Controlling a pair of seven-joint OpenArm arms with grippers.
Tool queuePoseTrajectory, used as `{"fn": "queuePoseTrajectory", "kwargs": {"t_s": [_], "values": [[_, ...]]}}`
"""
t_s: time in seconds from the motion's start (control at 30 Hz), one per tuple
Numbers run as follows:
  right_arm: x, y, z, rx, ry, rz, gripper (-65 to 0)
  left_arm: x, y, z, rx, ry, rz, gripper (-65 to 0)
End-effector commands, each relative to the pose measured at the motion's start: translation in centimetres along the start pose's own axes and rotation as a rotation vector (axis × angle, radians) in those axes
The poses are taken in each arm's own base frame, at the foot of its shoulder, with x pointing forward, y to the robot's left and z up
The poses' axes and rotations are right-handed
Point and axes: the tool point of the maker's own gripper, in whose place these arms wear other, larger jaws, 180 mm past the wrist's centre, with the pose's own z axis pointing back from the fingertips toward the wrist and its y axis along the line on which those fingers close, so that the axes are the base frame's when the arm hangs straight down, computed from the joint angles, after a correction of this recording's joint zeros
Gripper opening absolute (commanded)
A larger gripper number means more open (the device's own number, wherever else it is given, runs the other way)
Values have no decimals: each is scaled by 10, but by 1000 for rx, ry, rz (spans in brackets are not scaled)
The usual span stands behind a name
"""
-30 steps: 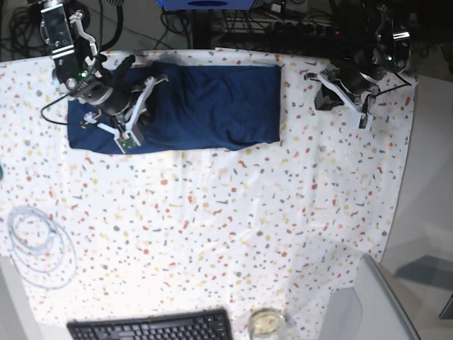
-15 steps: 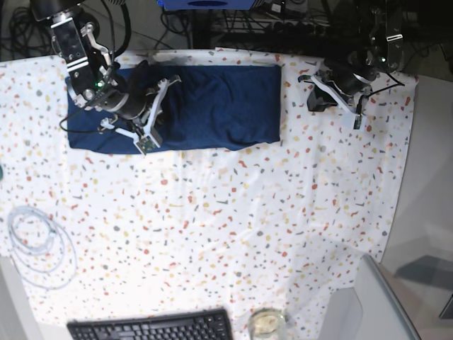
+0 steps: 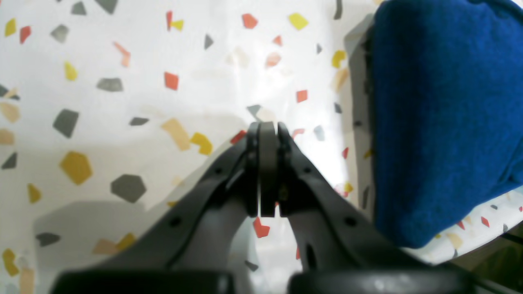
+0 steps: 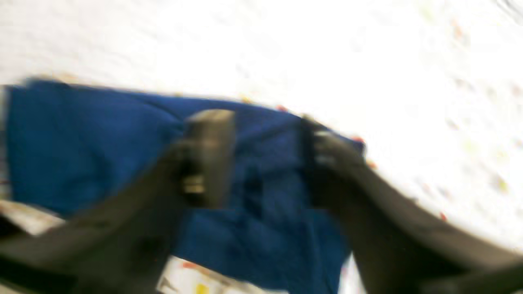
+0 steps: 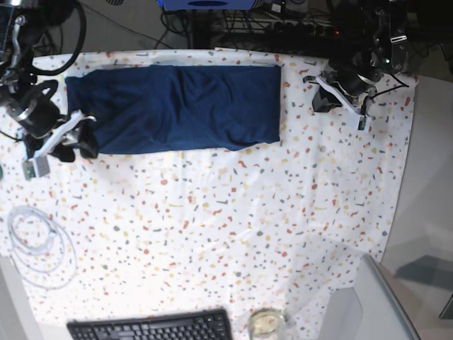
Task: Layout the t-shirt on the table in an organized manner, then fold the t-shirt properly
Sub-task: 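Release the fold with the left gripper and press the shirt with the right, then grasp both ends of the navy strip with both grippers and push inward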
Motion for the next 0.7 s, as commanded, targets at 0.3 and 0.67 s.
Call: {"fn": "queuePoseTrajectory", "kwargs": {"t_s": [0.3, 0.67], "values": [[-61, -87, 7, -40, 221, -222, -81, 25, -3, -5, -13, -58, -18, -573], [-93, -27, -24, 114, 346, -175, -81, 30, -39, -26, -108, -32, -78, -390]]}}
